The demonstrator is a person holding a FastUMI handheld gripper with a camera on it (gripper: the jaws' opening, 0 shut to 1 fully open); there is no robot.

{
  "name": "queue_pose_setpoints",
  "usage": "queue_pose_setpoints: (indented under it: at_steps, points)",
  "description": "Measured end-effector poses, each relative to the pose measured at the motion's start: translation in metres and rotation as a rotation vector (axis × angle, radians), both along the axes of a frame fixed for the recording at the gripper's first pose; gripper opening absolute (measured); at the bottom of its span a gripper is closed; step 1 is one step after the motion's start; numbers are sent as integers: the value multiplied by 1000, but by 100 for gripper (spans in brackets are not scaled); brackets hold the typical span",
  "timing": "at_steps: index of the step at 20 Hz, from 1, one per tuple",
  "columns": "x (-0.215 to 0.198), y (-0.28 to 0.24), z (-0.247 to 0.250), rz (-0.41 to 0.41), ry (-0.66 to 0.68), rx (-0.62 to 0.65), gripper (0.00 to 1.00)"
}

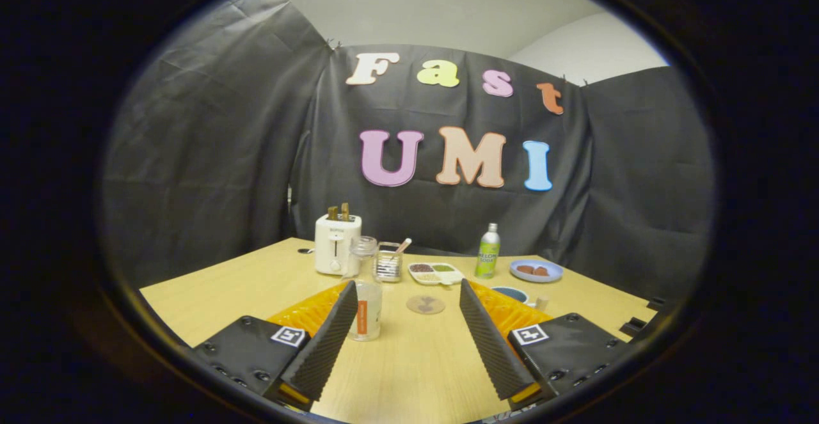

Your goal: Take the bottle from table, then pour the juice into the cup, finally place the bottle on the coaster

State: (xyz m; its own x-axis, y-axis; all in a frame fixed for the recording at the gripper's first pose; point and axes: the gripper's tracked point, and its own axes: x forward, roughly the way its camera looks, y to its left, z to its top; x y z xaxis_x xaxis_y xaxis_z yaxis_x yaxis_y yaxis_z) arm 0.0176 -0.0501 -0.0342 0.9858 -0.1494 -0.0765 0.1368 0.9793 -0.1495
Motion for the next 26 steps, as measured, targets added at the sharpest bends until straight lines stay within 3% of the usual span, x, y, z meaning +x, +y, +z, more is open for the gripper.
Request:
queue_pose_setpoints:
  at_steps: [7, 13, 26]
  points:
    - [23, 25, -25, 43, 58, -9, 100]
    - [62, 16, -48, -62, 109, 28, 100]
    - [137, 28, -98, -112, 236, 110, 100]
